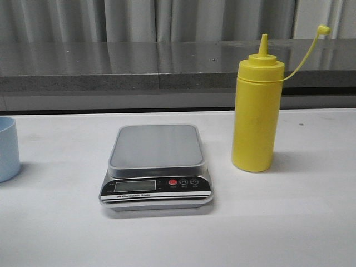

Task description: Pour seasoning into cup on scale with both arms

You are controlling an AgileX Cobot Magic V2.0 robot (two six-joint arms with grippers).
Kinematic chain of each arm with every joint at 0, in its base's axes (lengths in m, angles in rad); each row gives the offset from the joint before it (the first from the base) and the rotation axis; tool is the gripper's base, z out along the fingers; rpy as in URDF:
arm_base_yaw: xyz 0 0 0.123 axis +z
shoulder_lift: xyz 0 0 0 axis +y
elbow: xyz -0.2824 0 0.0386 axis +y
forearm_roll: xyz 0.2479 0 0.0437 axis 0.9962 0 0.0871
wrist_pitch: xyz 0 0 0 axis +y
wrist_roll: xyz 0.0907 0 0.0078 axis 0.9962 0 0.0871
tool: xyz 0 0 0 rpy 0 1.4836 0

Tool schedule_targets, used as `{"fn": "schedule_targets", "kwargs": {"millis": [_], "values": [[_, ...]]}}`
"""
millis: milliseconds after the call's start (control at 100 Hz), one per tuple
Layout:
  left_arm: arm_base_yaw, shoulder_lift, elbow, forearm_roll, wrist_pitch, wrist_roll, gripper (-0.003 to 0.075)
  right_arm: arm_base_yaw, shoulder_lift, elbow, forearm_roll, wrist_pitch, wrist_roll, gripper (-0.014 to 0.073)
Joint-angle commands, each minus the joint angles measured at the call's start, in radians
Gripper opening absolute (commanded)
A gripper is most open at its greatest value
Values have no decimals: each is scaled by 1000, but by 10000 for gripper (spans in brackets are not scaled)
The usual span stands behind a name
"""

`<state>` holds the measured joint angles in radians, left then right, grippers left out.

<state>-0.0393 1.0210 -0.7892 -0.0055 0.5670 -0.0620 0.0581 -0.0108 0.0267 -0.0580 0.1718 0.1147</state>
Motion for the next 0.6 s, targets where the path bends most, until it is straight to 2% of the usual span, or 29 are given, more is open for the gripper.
{"fn": "schedule_targets", "kwargs": {"millis": [0,210,440,510,590], "values": [[1,97,-112,29,-7,-10,-20,-8,-20,-20,0,-86,-7,-69],[1,267,-240,98,28,-10,-20,-8,-20,-20,0,-86,-7,-69],[1,354,-251,98,21,-12,-13,-8,-20,-20,0,-86,-7,-69],[1,370,-251,98,21,-12,29,-8,-20,-20,0,-86,-7,-69],[1,382,-251,98,21,-12,131,-8,-20,-20,0,-86,-7,-69]]}}
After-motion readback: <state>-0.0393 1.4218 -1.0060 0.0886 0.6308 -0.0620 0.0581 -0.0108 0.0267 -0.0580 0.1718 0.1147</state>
